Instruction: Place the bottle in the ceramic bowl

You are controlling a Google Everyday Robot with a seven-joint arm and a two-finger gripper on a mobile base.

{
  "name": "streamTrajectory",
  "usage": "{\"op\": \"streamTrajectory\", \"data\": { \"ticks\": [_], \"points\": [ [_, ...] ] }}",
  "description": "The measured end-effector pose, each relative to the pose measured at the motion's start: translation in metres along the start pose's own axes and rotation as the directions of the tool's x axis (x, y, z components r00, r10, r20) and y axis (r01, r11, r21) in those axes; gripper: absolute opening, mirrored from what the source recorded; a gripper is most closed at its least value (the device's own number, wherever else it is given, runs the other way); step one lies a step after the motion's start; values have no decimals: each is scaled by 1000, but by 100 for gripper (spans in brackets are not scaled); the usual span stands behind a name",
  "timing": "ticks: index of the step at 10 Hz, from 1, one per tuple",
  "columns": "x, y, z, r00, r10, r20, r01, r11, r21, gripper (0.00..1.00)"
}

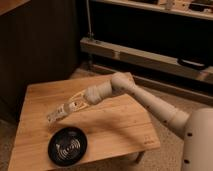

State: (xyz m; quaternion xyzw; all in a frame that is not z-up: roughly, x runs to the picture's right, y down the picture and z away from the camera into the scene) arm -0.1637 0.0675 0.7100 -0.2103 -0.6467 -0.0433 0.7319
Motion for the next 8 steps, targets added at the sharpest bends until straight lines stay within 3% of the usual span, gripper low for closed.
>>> {"op": "streamTrajectory", "data": {
  "ticks": [3, 8],
  "points": [
    [-17, 5, -1, 1000, -8, 16, 8, 1000, -29, 0],
    [-56, 58, -28, 999, 24, 41, -20, 996, -87, 0]
  ]
}}
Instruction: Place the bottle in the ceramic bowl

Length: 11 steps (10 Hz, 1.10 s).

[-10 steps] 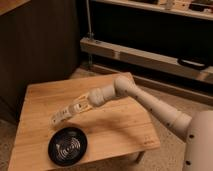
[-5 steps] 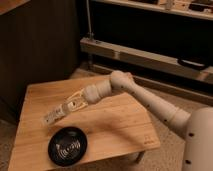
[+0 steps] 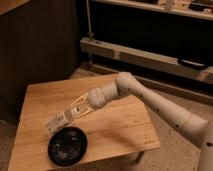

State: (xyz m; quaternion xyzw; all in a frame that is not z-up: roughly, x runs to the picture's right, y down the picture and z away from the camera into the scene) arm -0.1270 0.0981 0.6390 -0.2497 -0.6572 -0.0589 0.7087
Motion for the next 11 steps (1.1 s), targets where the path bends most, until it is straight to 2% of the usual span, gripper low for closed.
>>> {"op": "streamTrajectory", "data": {
  "ticks": [3, 5, 6, 8, 9, 11],
  "points": [
    [-9, 23, -9, 1000, 30, -8, -31, 999, -36, 0],
    [-1, 34, -6, 998, 61, -16, -62, 994, -92, 0],
    [10, 41, -2, 996, 84, -16, -86, 988, -128, 0],
    [22, 47, 6, 994, 112, -11, -112, 978, -176, 0],
    [26, 50, 12, 992, 126, -6, -125, 972, -199, 2],
    [34, 54, 22, 990, 144, -2, -140, 963, -230, 22]
  ]
}}
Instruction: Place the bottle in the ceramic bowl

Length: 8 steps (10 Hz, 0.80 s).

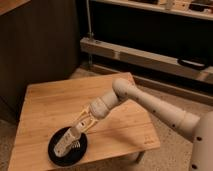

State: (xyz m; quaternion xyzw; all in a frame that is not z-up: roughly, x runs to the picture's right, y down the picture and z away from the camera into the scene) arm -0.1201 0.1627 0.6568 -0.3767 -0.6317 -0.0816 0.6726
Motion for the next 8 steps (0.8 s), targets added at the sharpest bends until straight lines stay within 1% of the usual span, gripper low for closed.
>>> {"op": "streamTrajectory", "data": {
  "ticks": [2, 4, 5, 6, 8],
  "points": [
    [4, -2, 7, 1000, 6, -6, -6, 1000, -25, 43],
    [8, -1, 11, 1000, 11, -20, -11, 999, -37, 61],
    [8, -2, 13, 1000, 8, -29, -9, 999, -41, 73],
    [9, -2, 15, 999, 6, -35, -7, 999, -41, 79],
    [11, -1, 15, 999, 4, -46, -6, 999, -34, 80]
  ]
}}
